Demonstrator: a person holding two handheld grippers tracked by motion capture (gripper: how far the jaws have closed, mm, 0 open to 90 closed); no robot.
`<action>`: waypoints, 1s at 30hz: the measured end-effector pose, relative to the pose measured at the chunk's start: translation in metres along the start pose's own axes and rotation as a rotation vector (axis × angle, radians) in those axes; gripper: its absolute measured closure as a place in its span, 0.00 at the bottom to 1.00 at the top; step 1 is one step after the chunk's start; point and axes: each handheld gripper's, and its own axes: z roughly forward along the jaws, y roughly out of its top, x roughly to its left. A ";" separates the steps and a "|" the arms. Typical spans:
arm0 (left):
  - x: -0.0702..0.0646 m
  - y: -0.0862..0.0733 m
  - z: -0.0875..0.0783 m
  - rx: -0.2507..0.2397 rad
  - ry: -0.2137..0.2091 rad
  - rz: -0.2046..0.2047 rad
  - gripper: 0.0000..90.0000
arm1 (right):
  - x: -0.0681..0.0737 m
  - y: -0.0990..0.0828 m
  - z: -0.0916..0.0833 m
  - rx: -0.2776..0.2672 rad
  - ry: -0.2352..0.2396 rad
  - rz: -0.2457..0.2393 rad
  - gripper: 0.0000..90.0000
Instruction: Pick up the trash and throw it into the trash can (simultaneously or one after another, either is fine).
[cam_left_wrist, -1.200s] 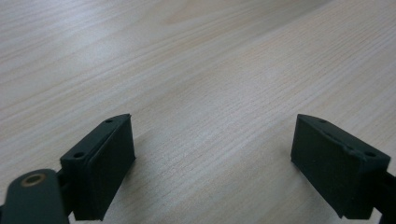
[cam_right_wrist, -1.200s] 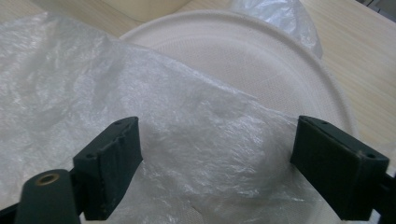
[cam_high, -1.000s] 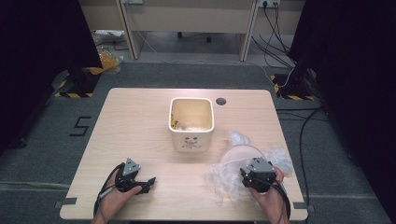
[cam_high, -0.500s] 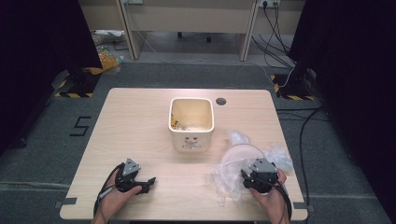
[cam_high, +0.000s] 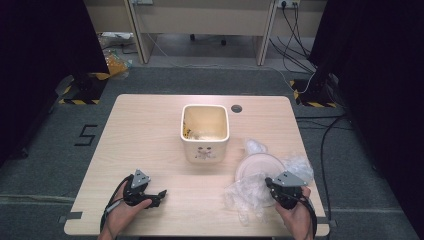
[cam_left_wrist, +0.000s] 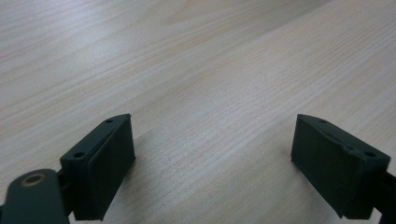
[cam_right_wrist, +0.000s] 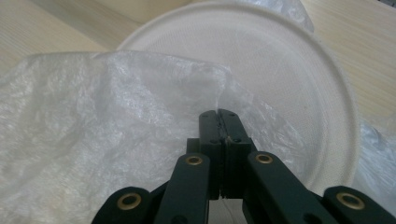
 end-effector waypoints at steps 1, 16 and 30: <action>0.000 0.000 0.000 0.001 0.000 0.001 0.14 | -0.001 0.000 -0.001 -0.007 0.004 0.003 1.00; 0.000 0.000 0.000 0.000 0.001 0.000 0.14 | -0.023 0.028 -0.041 -0.206 0.051 0.054 1.00; -0.001 0.000 0.000 0.005 0.006 -0.001 0.14 | -0.035 0.077 -0.041 -0.259 0.109 0.040 1.00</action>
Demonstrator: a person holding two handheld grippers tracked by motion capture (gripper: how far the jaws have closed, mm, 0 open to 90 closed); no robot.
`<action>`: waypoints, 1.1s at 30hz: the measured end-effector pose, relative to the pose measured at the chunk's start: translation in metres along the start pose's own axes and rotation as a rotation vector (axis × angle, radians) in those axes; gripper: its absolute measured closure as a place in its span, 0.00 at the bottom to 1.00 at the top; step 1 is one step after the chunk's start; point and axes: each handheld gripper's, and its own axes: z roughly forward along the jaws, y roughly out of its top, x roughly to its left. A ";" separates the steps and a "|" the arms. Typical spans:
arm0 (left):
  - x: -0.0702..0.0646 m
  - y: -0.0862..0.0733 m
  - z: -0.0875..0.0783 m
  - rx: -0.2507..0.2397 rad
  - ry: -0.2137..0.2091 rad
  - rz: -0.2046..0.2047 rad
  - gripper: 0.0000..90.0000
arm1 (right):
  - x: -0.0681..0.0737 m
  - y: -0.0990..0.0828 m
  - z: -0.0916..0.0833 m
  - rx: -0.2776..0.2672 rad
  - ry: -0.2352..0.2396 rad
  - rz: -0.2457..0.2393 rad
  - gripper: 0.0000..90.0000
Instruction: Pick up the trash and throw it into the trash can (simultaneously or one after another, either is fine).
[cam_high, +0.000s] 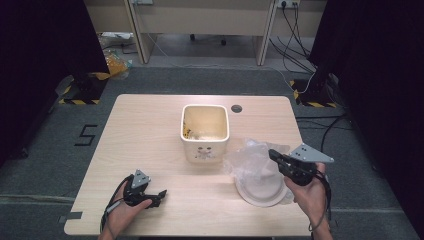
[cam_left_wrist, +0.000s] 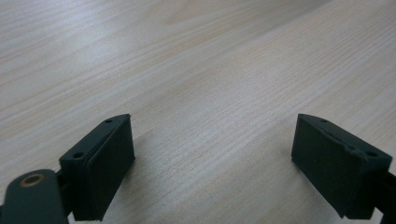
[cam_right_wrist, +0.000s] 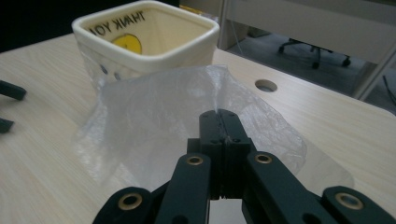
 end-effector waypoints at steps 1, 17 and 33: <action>0.000 0.000 0.000 0.000 0.000 0.000 0.14 | 0.000 0.005 0.000 -0.007 0.005 -0.007 1.00; 0.000 0.000 0.000 -0.003 -0.003 0.003 0.14 | -0.003 0.088 0.015 -0.064 0.030 -0.084 1.00; 0.000 0.000 0.000 -0.003 -0.002 0.002 0.14 | 0.007 0.153 0.068 -0.048 0.041 -0.118 1.00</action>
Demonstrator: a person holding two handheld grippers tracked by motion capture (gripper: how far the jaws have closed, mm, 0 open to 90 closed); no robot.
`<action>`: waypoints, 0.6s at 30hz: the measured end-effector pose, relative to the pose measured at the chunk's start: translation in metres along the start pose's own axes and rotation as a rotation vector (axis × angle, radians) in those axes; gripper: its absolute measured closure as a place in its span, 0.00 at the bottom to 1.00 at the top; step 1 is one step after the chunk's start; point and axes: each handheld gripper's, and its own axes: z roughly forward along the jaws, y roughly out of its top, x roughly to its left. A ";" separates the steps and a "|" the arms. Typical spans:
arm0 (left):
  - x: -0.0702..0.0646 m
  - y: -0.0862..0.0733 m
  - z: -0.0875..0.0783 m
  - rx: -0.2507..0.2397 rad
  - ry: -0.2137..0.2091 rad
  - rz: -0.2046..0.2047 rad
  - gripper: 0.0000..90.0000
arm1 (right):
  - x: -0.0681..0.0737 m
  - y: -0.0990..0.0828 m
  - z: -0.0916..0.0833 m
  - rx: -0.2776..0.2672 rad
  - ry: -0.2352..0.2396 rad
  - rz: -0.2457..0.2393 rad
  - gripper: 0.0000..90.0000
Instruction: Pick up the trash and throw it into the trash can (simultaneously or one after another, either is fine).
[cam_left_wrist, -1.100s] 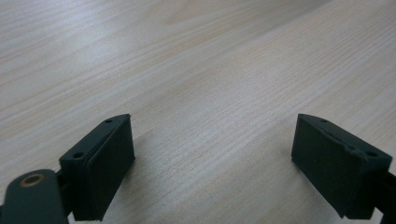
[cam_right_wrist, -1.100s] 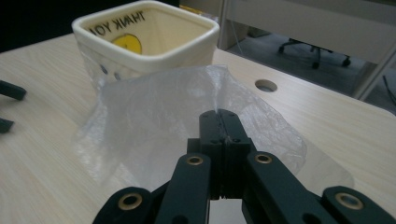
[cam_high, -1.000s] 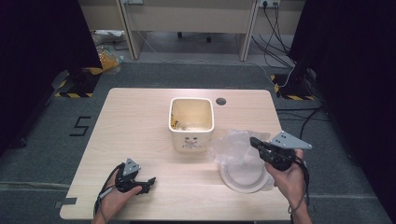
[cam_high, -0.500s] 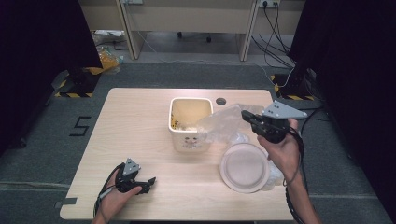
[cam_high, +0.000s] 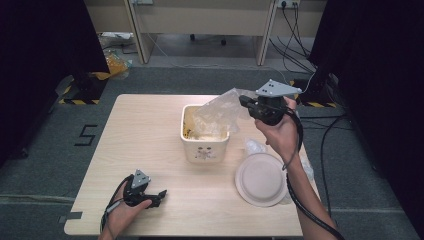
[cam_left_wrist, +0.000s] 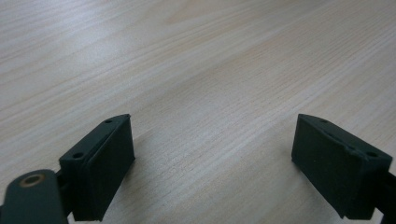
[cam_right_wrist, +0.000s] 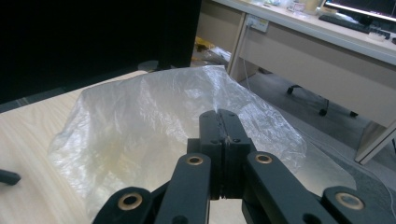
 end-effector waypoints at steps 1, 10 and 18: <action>0.000 0.000 0.000 0.000 0.000 0.000 0.14 | 0.000 0.001 0.003 0.004 0.001 0.000 1.00; 0.000 0.000 0.000 0.003 -0.001 0.004 0.14 | 0.002 0.006 0.034 0.012 0.032 0.017 1.00; 0.000 0.000 0.000 0.001 -0.002 0.002 0.14 | 0.011 0.000 0.061 0.082 0.001 -0.007 1.00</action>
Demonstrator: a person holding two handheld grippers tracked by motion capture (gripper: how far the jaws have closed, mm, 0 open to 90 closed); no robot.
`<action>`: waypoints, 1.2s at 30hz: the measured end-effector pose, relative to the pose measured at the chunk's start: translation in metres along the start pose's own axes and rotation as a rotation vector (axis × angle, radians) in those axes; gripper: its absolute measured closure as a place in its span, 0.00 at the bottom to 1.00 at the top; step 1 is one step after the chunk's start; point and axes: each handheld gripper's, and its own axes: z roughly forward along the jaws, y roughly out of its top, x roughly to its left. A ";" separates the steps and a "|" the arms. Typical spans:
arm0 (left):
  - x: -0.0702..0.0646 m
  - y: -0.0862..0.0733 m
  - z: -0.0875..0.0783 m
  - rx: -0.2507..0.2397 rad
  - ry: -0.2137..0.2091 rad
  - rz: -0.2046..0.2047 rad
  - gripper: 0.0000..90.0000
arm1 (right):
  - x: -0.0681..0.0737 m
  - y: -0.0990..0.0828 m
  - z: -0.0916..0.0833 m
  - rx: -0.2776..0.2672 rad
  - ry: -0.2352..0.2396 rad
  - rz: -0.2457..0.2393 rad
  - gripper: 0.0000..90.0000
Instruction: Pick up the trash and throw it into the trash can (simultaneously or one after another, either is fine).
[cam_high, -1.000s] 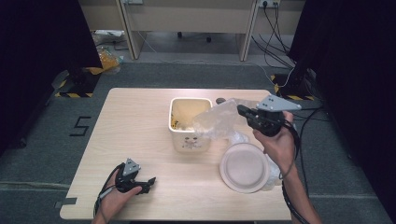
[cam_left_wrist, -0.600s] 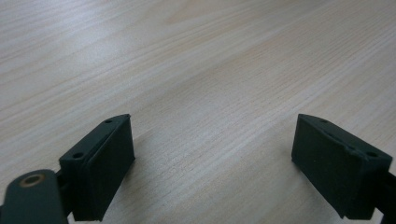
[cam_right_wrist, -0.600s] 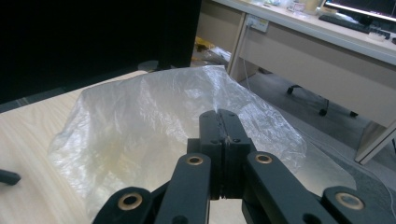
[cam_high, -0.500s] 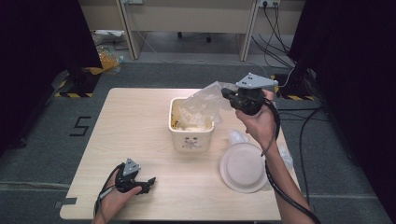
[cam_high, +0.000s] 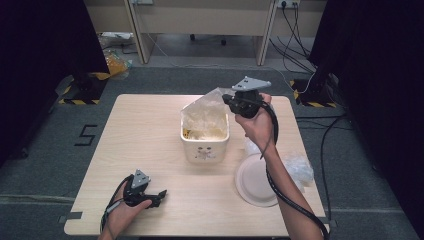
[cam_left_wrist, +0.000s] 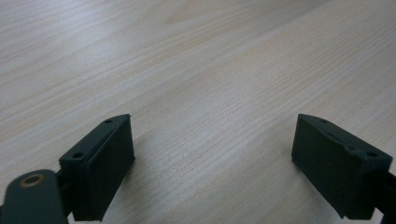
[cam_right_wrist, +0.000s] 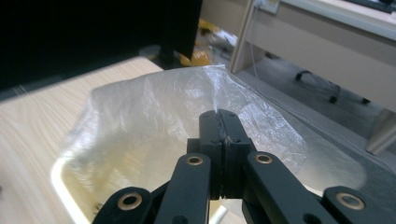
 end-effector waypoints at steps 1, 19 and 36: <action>0.000 0.000 0.000 0.003 0.000 0.001 0.14 | 0.001 -0.004 0.008 0.025 -0.009 -0.008 1.00; 0.000 0.000 0.000 0.005 0.000 0.002 0.14 | 0.016 -0.029 0.048 0.156 -0.040 -0.081 0.99; 0.000 0.000 -0.001 0.001 0.001 -0.004 0.13 | 0.029 -0.041 0.066 0.210 0.006 -0.124 0.82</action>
